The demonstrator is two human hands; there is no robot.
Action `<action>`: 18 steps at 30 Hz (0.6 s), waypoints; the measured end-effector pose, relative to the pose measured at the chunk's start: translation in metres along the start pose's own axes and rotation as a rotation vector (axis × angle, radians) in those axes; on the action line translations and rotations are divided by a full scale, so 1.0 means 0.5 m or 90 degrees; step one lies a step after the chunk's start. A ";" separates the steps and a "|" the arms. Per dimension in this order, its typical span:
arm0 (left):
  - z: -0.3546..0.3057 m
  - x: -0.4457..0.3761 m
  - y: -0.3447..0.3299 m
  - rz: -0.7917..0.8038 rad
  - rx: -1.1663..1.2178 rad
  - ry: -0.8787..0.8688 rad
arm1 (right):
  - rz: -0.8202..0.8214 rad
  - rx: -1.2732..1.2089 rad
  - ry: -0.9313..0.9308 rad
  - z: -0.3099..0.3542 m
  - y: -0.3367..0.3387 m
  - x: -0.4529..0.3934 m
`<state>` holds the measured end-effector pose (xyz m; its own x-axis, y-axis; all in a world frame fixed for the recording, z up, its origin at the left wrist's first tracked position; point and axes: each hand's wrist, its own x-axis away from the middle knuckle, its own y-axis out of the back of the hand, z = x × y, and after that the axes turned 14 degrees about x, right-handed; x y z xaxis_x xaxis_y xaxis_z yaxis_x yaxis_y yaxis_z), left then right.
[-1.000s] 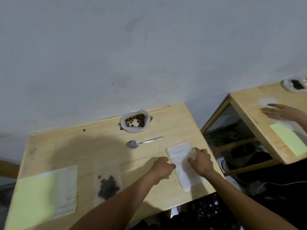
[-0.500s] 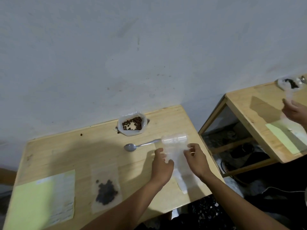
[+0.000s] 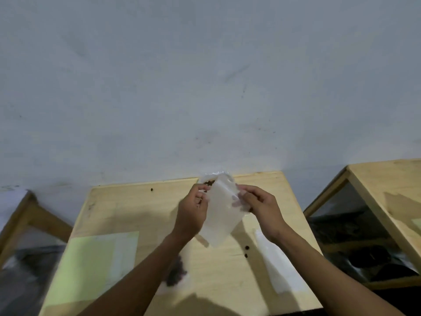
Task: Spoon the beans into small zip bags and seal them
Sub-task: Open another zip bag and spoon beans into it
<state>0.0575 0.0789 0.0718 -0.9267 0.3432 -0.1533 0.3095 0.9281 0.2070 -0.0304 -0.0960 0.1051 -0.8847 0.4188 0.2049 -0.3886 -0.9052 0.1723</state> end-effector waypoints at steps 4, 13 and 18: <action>0.001 -0.015 0.041 -0.091 -0.109 -0.062 | 0.023 0.053 0.034 0.016 -0.044 -0.014; -0.085 -0.015 0.043 -0.103 0.446 0.377 | 0.116 0.112 0.101 0.036 -0.129 -0.006; -0.095 -0.004 0.055 -0.094 0.433 0.349 | 0.145 0.085 0.075 0.035 -0.145 -0.003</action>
<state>0.0576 0.0970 0.1238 -0.8849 0.2573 0.3882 0.0760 0.9022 -0.4247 0.0035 -0.0296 0.1090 -0.9722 0.1874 0.1407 -0.1460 -0.9540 0.2619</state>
